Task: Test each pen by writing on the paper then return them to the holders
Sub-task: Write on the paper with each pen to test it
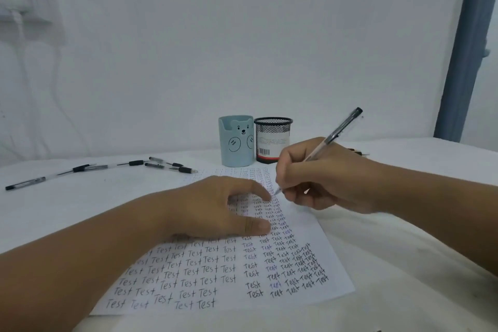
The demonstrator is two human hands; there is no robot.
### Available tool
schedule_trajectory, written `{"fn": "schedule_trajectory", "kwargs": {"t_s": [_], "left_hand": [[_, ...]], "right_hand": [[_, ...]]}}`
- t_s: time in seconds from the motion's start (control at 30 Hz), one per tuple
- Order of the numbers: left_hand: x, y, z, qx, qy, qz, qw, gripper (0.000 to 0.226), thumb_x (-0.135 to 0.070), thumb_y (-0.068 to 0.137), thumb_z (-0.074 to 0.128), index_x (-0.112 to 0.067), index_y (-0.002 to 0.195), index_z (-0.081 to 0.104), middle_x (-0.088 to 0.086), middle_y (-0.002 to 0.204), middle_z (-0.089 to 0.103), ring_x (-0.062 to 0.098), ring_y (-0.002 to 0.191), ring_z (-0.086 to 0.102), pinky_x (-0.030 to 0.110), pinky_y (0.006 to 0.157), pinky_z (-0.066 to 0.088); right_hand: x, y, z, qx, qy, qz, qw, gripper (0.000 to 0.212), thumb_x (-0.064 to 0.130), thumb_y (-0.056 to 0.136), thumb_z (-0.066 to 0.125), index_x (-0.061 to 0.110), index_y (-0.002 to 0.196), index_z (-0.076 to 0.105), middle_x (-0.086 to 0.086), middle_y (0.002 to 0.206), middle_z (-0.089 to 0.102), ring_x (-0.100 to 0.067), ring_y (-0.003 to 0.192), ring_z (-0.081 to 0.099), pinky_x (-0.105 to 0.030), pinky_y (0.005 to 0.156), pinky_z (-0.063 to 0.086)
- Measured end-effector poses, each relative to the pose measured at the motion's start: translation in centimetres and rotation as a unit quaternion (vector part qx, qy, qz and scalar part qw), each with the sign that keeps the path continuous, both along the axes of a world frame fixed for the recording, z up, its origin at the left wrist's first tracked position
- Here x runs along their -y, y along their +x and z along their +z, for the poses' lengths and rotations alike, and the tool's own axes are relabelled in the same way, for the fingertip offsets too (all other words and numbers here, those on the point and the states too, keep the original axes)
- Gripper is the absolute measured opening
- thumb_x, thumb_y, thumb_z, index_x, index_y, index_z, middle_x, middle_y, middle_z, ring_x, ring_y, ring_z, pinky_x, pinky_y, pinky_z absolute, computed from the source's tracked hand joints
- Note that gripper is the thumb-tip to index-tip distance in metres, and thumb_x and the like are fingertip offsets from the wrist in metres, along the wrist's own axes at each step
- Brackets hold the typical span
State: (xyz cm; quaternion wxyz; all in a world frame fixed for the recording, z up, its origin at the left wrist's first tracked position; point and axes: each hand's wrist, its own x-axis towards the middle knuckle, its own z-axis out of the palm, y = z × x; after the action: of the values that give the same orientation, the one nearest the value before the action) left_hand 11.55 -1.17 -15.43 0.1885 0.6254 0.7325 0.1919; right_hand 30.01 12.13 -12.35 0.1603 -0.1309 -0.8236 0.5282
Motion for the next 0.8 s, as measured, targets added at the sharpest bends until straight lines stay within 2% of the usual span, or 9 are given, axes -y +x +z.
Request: {"fn": "schedule_trajectory", "kwargs": {"t_s": [0.1,0.2,0.3,0.4,0.53,0.8], "left_hand": [[-0.8,0.0,0.2,-0.015,0.004,-0.003,1.000,0.074,-0.091,0.057,0.067,-0.067,0.124,0.052,-0.026,0.145,0.049,0.006,0.136,0.046,0.044,0.116,0.037],[-1.0,-0.4,0.0,-0.028,0.002,-0.002,1.000,0.077,-0.093,0.055,0.067,-0.067,0.125,0.050,-0.026,0.144,0.051,0.006,0.136,0.048,0.045,0.116,0.037],[-0.8,0.0,0.3,-0.036,-0.005,0.004,0.999,0.076,-0.093,0.051,0.066,-0.069,0.122,0.051,-0.029,0.143,0.050,0.003,0.136,0.046,0.044,0.117,0.035],[-0.5,0.2,0.6,-0.051,-0.006,0.011,0.999,0.077,-0.093,0.049,0.065,-0.070,0.120,0.051,-0.031,0.146,0.045,0.000,0.138,0.040,0.042,0.120,0.032],[-0.5,0.1,0.5,-0.050,-0.010,0.009,0.999,0.077,-0.095,0.046,0.062,-0.072,0.119,0.050,-0.031,0.146,0.045,0.001,0.138,0.041,0.042,0.120,0.032],[-0.5,0.0,0.4,-0.042,-0.007,0.008,0.999,0.074,-0.092,0.048,0.064,-0.071,0.118,0.051,-0.033,0.145,0.044,-0.001,0.138,0.040,0.040,0.120,0.031]], "right_hand": [[0.6,0.1,-1.2,0.017,-0.020,0.016,1.000,0.032,0.018,0.089,0.070,0.011,0.062,0.054,-0.008,0.052,0.052,-0.015,0.040,0.041,-0.017,0.037,0.028],[0.7,0.2,-2.4,0.004,-0.010,0.029,1.000,0.030,0.030,0.089,0.069,0.010,0.069,0.057,-0.011,0.052,0.055,-0.016,0.037,0.044,-0.018,0.034,0.026],[0.6,0.7,-2.7,-0.013,0.012,0.051,0.999,0.031,0.020,0.086,0.077,0.008,0.065,0.057,-0.012,0.053,0.056,-0.019,0.042,0.048,-0.023,0.039,0.032],[0.6,1.1,-2.9,-0.023,0.075,0.035,0.996,0.040,0.012,0.081,0.082,0.004,0.058,0.051,-0.013,0.050,0.054,-0.020,0.044,0.050,-0.025,0.046,0.038],[0.7,1.3,-2.8,-0.017,0.149,0.005,0.989,0.044,0.000,0.081,0.073,0.012,0.049,0.046,-0.010,0.046,0.055,-0.015,0.041,0.049,-0.023,0.048,0.039],[0.8,1.2,-3.0,-0.004,0.163,-0.003,0.987,0.041,-0.003,0.081,0.068,0.014,0.050,0.047,-0.012,0.049,0.058,-0.015,0.044,0.050,-0.026,0.050,0.039]]}}
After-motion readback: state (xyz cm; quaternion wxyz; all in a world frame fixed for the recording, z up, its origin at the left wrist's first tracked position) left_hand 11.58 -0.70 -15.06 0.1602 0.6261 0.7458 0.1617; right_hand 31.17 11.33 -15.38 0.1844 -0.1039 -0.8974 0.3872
